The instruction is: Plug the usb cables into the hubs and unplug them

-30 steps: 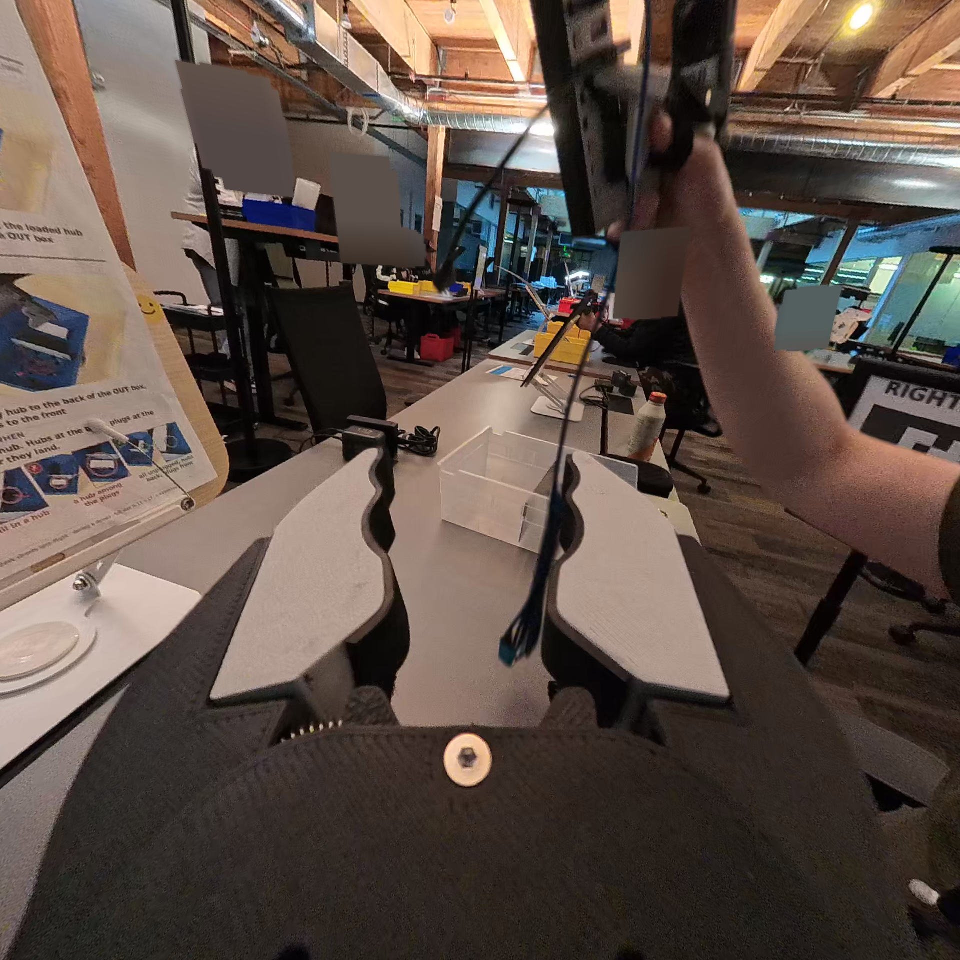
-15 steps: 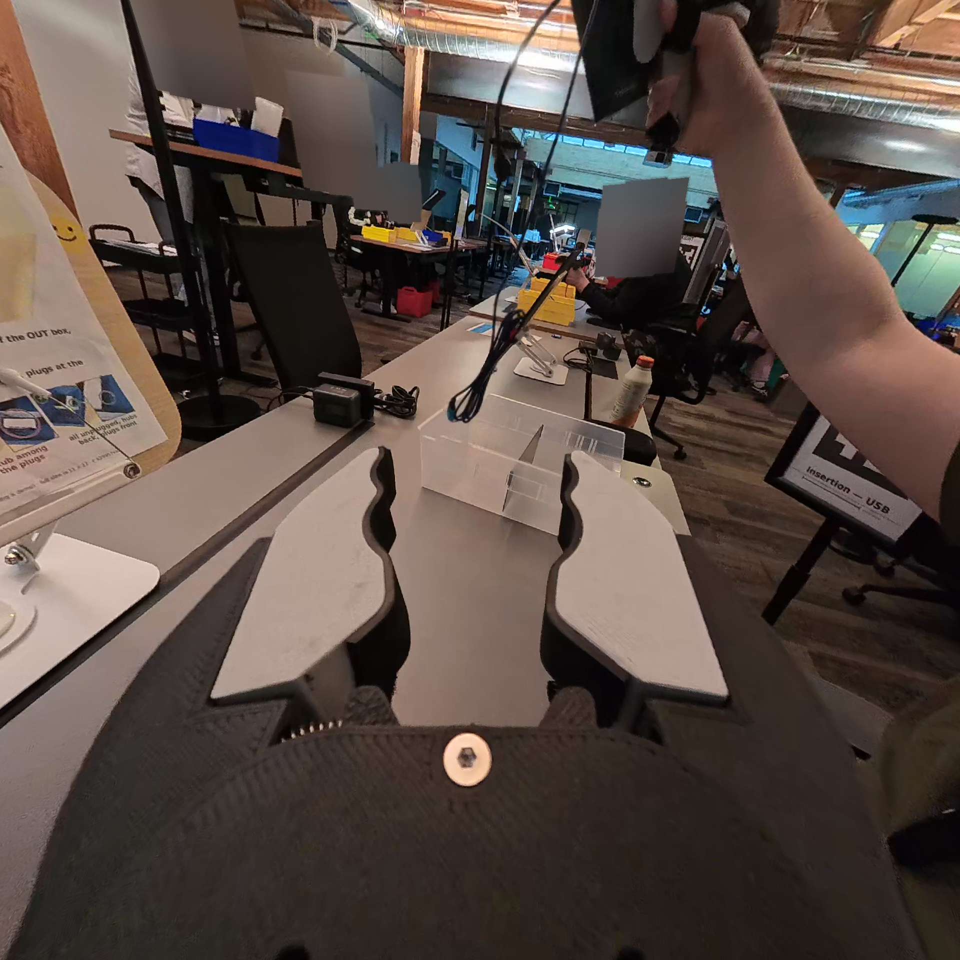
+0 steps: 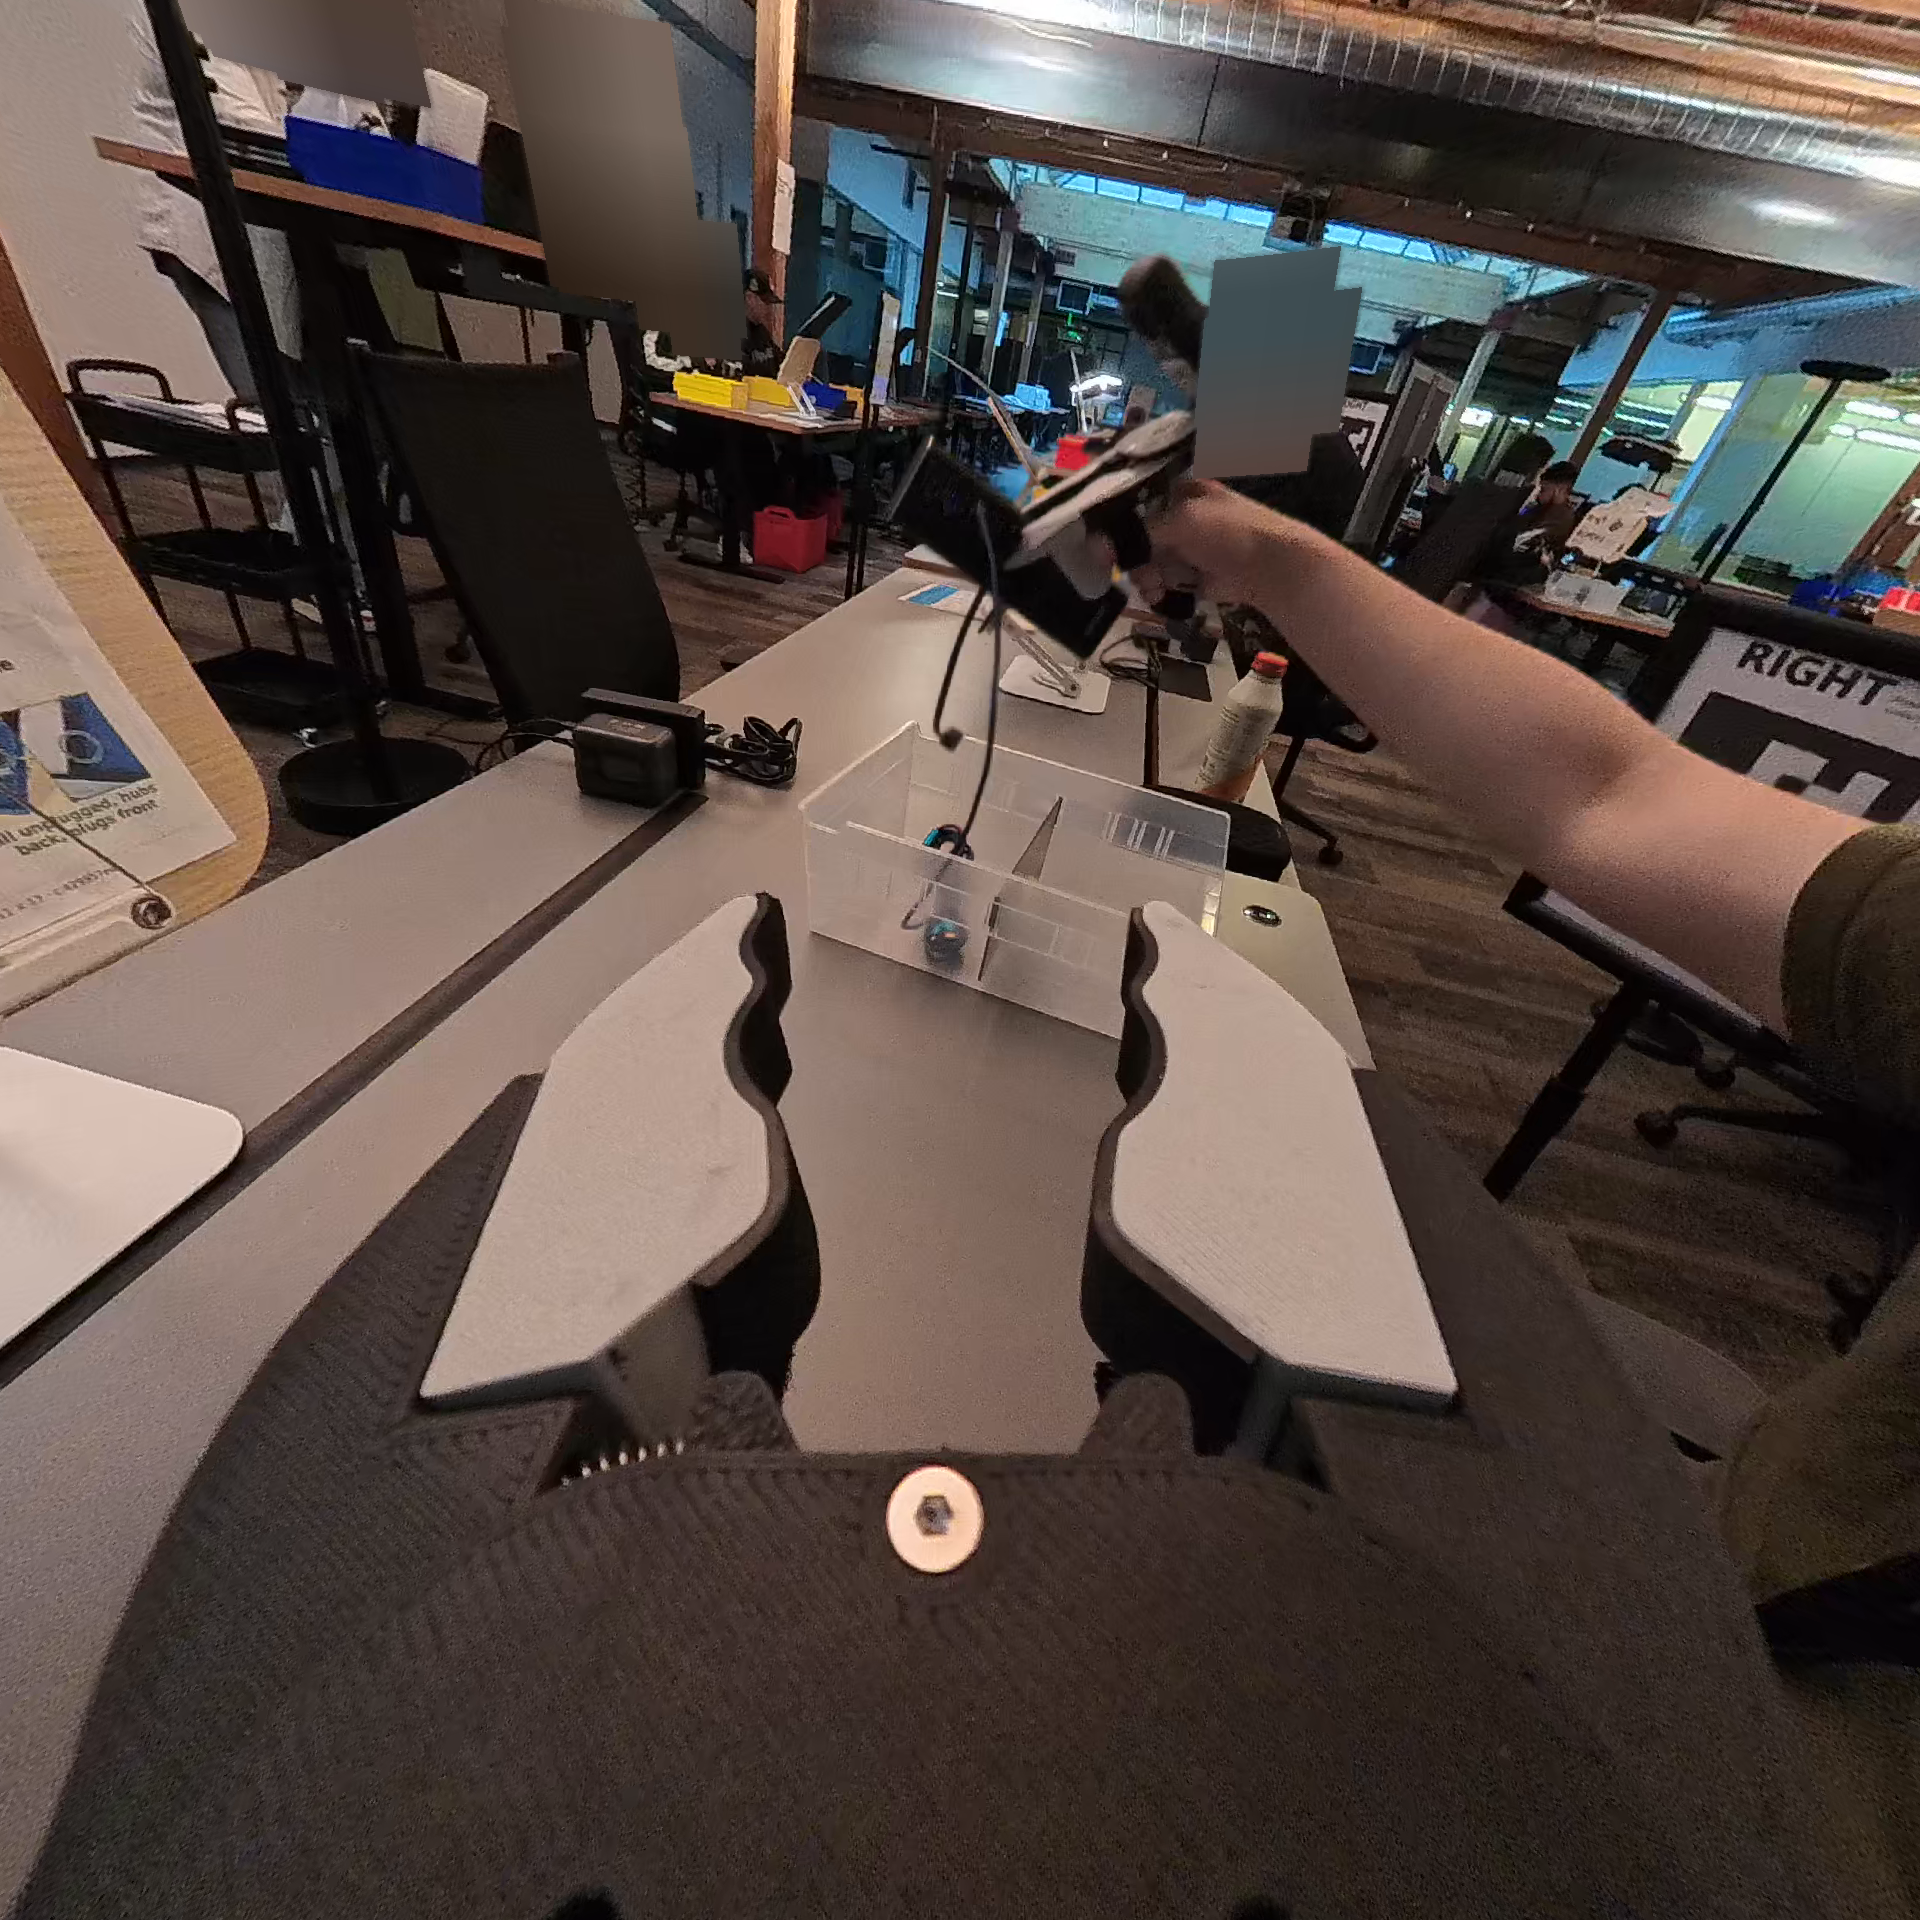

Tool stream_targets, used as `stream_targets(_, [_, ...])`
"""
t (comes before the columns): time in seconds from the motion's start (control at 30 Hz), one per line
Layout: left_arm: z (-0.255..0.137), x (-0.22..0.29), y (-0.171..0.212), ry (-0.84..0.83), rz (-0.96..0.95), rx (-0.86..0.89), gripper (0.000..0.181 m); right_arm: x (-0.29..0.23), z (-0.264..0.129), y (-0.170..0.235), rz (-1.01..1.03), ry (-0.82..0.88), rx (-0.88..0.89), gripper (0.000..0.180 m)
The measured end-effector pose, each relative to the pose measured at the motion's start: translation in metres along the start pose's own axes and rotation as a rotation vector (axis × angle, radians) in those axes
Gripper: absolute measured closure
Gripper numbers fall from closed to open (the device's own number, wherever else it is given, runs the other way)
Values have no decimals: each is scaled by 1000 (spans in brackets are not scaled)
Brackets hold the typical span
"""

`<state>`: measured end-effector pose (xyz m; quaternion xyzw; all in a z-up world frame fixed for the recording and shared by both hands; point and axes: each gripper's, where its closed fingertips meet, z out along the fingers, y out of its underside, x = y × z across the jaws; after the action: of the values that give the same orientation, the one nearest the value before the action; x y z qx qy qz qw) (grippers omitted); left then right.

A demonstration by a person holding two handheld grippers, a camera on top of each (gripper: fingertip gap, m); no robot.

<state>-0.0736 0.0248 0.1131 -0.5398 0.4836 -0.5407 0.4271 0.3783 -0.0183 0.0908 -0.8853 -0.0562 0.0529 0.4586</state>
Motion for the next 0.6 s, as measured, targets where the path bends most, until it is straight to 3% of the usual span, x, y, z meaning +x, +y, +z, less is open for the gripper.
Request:
stream_targets(0.13, [7,0,7,10,-2,-26,120,-8,31,44,-17,-107,-125,153])
stream_targets(0.27, [15,0,14,17,-5,-57,120,-22,59,85,-213,-209,-324,152])
stream_targets(0.53, [29,3,26,44,-9,-105,121,-18,121,141,-203,-236,-670,151])
stream_targets(0.6, [30,5,27,58,-12,-105,121,-16,132,153,-289,-244,-732,152])
